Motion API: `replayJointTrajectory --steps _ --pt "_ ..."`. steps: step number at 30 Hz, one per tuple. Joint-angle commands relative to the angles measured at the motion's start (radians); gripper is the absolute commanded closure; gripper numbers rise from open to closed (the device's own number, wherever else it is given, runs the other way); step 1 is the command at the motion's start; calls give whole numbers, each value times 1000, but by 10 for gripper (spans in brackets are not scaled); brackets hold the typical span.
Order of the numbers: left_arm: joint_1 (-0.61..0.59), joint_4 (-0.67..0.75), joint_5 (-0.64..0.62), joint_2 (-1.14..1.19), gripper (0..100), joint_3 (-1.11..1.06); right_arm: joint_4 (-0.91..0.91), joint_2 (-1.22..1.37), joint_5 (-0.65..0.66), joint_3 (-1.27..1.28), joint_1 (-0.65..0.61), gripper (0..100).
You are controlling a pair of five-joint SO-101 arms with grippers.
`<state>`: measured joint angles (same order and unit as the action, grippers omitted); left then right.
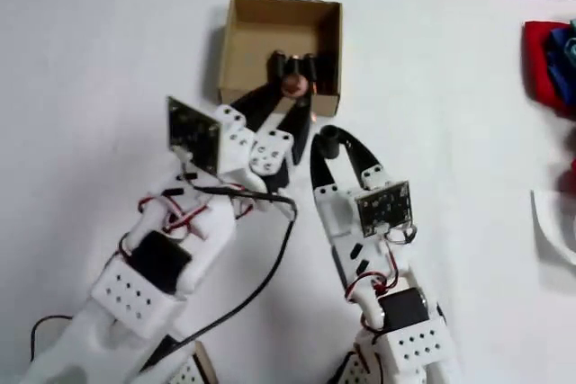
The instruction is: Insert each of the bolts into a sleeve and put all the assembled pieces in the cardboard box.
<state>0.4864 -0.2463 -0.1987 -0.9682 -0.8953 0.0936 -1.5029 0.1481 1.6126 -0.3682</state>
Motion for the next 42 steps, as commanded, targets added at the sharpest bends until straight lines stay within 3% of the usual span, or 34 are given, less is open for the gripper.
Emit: replayJointTrajectory --steps 1,21,27,42 --pt "28 37 -9 51 972 53 -24 -22 20 9 -1 978" --pt "32 29 -11 261 972 114 -82 -27 20 18 -4 978" --pt "94 29 -8 265 972 116 -82 -24 20 20 -4 978" --pt "98 -2 -12 256 973 150 -82 -24 20 20 -2 978"
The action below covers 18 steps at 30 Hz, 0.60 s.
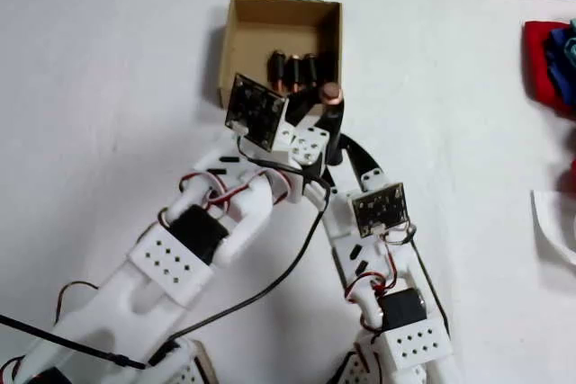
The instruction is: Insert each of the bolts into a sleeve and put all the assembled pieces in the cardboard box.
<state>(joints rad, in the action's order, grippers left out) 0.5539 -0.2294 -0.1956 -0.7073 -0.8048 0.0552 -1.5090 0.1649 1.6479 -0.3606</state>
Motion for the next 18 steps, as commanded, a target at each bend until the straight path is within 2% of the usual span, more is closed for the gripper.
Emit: replayJointTrajectory --steps 1,6,15,18 --pt "31 -40 -15 -5 973 79 -44 -18 3 -15 -10 978" --pt "31 -127 -17 -5 973 143 -44 -18 3 -15 -10 978" --pt "23 -124 -17 -2 973 53 -47 -24 2 -17 -2 978" --pt "9 -132 -17 0 973 48 -102 -24 0 -17 24 978"
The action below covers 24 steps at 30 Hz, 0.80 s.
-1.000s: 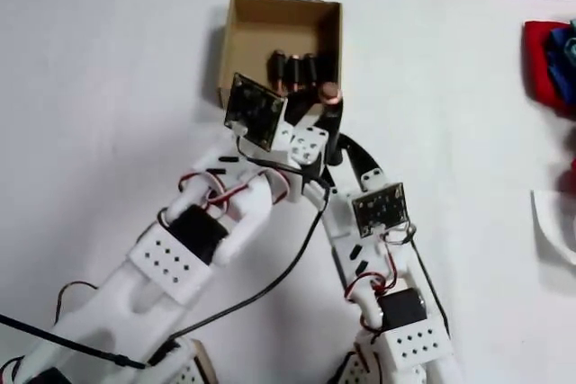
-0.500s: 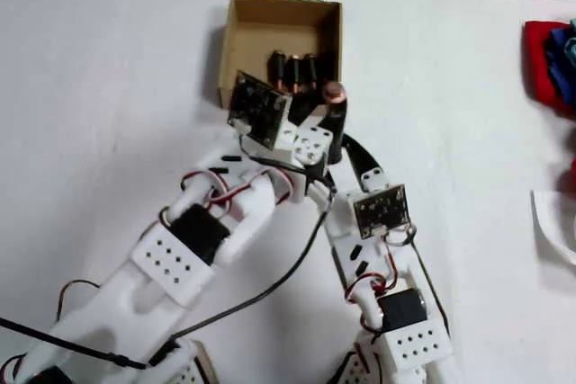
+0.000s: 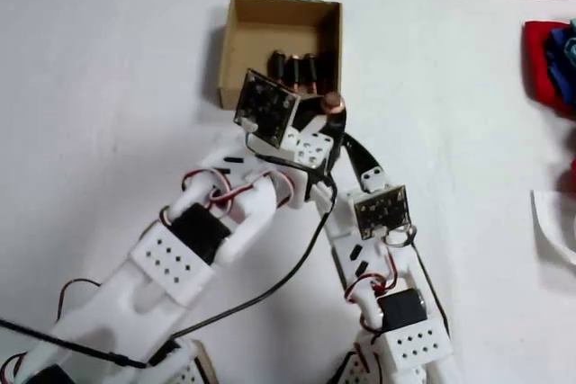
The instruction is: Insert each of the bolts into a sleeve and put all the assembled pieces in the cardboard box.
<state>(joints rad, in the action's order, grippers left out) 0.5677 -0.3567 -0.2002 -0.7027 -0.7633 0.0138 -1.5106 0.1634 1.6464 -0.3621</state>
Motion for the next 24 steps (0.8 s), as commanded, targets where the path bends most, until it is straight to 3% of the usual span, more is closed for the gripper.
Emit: replayJointTrajectory --steps 1,9,13,18,24 --pt "-11 -5 -14 -2 973 8 -82 -22 3 -15 33 978" --pt "-52 -57 -124 -5 949 16 -108 -16 5 -15 45 978" --pt "-52 -109 -132 -9 878 19 -108 -16 5 -14 45 978" --pt "-60 -216 -127 -8 872 105 -108 -16 5 -14 45 978" --pt "-164 -311 -127 -5 872 228 -108 -16 5 -14 45 978"
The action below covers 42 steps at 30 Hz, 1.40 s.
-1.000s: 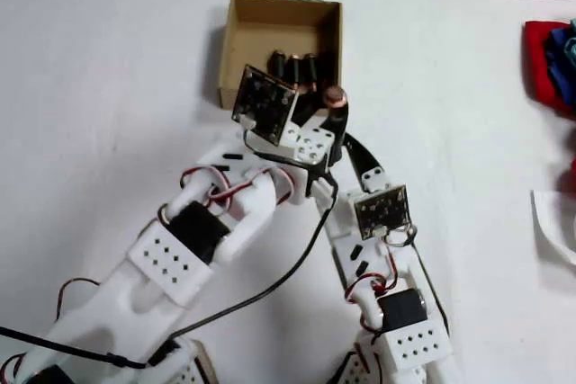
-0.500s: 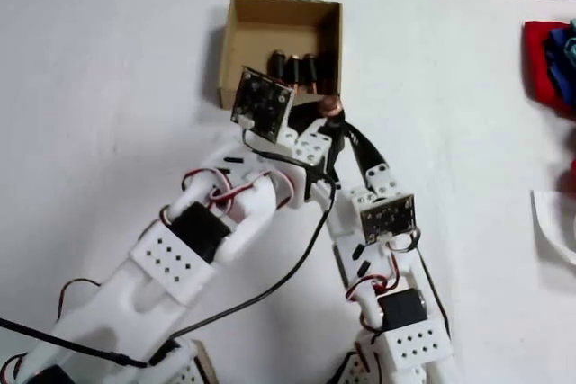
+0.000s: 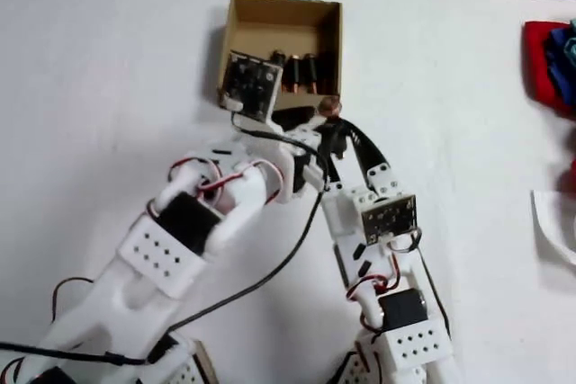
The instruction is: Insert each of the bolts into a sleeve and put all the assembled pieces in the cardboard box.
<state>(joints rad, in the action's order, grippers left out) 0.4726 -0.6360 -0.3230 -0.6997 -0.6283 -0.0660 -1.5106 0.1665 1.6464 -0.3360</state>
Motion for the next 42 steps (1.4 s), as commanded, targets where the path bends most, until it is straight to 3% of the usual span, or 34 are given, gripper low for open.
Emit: replayJointTrajectory --steps 1,11,15,20,25,31,37,42 --pt "-84 -51 -5 -11 872 107 -28 -16 2 -14 19 978" --pt "-117 -143 0 -11 872 150 -28 -16 2 -12 21 978" --pt "-224 -190 140 -5 876 108 -2 -13 -28 -48 33 978" --pt "-451 -150 325 -5 876 -61 272 68 -232 -351 85 978" --pt "-617 -38 331 -5 876 -243 380 539 -242 -783 61 978" --pt "-746 192 333 -5 876 -455 576 1285 -247 -1579 54 978" --pt "-755 379 333 -5 876 -610 848 1974 -373 -2469 38 978" --pt "-760 456 333 -11 876 -657 992 2430 -379 -3084 -18 978"
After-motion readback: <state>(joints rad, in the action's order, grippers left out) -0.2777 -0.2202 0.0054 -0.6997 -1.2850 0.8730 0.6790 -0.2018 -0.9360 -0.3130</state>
